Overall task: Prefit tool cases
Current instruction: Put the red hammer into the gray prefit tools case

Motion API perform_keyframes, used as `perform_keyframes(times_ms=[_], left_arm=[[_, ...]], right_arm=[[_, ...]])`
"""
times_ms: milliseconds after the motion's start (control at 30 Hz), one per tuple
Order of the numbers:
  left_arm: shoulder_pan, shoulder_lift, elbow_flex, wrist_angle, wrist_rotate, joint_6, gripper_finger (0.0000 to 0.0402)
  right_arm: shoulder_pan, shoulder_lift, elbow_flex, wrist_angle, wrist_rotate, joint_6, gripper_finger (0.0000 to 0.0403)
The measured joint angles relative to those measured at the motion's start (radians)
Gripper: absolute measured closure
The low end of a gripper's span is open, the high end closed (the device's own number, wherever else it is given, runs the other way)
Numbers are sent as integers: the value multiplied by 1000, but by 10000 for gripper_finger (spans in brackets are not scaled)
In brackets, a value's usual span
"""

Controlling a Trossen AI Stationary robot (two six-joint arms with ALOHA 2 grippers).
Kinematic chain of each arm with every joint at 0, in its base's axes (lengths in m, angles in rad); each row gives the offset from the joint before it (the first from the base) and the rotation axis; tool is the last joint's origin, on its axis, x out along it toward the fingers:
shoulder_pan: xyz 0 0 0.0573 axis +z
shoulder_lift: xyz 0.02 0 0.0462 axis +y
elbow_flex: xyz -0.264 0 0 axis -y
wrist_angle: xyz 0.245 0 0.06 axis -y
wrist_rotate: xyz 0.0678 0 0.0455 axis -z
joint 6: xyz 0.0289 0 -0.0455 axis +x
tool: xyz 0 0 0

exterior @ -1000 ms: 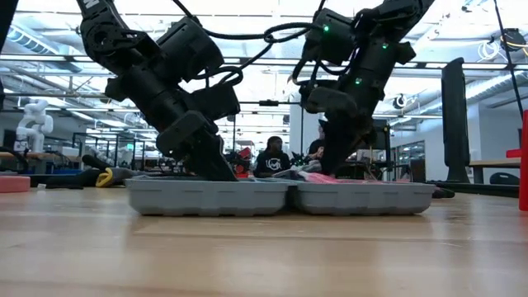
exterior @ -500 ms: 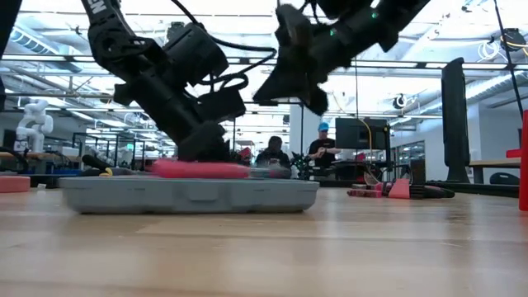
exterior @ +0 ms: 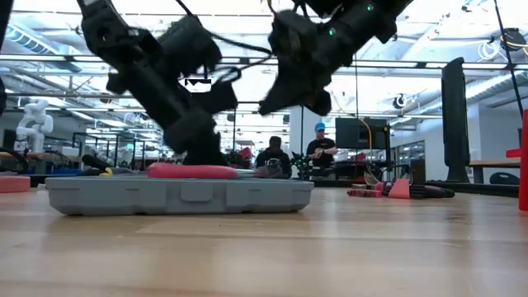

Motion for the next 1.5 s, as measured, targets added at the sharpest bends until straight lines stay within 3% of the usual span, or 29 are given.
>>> perform_keyframes(times_ms=[200,433,667,900,1100,1167,1333,1500], left_arm=[[-1,-186,5,-58,0,9,401],[-8,-376,7,-417,-9,0,401],[-36,-368,6,-727,-8,-115,401],[-85,-350,6,-758,30,-161,401],[-99,-351,6,-756,-60,-170,401],[-99,-351,6,-758,-99,-153,401],[-99,-351,6,-757,-205,-111,401],[-96,-351,7,-757,-236,-86,401]], right_arm=[[4,2,-3,-134,117,18,402],[3,55,-10,-158,133,25,403],[4,133,-12,-189,133,33,403],[8,137,-12,-193,162,14,403],[41,69,-12,-215,298,-112,403],[45,41,-12,-181,269,-179,403],[43,48,-12,-43,44,-303,371],[56,92,45,-2,29,-351,300]])
